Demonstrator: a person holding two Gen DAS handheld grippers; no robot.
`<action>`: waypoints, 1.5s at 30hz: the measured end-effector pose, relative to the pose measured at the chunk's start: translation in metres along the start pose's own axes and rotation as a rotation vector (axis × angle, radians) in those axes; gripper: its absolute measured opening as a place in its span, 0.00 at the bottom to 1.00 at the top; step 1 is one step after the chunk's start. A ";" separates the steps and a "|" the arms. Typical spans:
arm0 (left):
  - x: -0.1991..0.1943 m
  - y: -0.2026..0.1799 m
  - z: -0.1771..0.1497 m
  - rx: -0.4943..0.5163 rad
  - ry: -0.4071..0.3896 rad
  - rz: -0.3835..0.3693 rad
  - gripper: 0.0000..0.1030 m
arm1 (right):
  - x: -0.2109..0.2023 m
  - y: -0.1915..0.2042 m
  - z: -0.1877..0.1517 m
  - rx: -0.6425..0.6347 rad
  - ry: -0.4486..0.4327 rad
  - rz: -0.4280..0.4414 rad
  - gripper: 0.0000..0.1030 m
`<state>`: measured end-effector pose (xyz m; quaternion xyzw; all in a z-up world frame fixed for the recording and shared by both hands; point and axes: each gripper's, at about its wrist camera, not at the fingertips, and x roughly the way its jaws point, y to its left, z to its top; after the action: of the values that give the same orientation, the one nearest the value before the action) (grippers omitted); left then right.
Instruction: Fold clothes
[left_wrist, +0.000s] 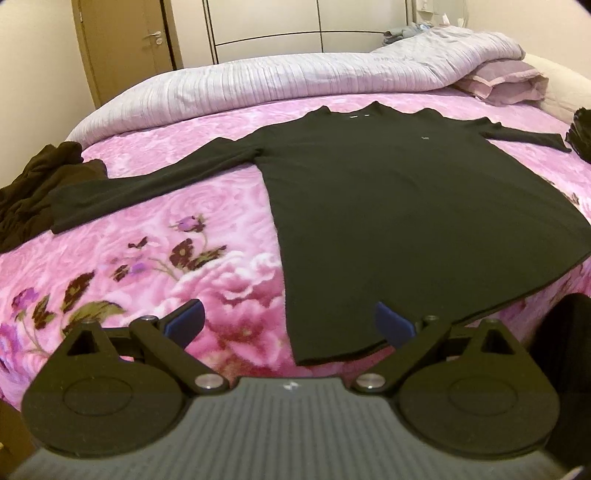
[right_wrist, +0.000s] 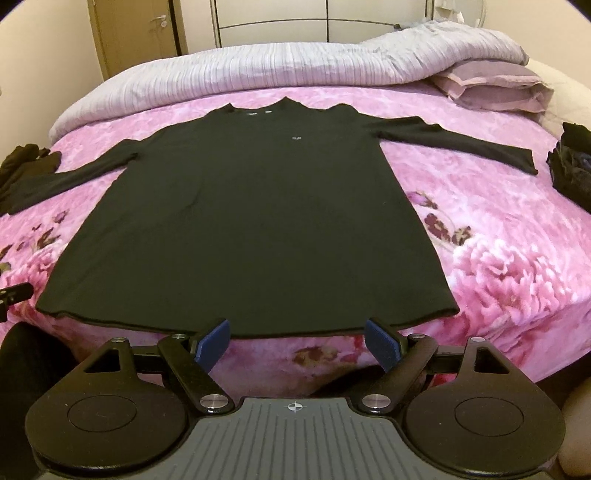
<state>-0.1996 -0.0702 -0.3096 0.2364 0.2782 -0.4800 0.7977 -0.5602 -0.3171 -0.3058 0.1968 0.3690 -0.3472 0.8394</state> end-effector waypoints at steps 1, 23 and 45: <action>0.000 0.001 0.000 -0.003 -0.001 0.003 0.94 | 0.001 0.001 0.000 0.001 0.001 0.002 0.81; 0.035 0.195 0.009 0.050 -0.070 0.270 0.94 | 0.078 0.175 0.097 -0.512 -0.216 0.384 0.81; 0.144 0.352 0.028 0.563 -0.070 0.099 0.94 | 0.327 0.514 0.187 -1.236 -0.385 0.561 0.42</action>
<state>0.1775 -0.0292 -0.3470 0.4450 0.0944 -0.5066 0.7324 0.0636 -0.2195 -0.3928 -0.2934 0.2790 0.1268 0.9055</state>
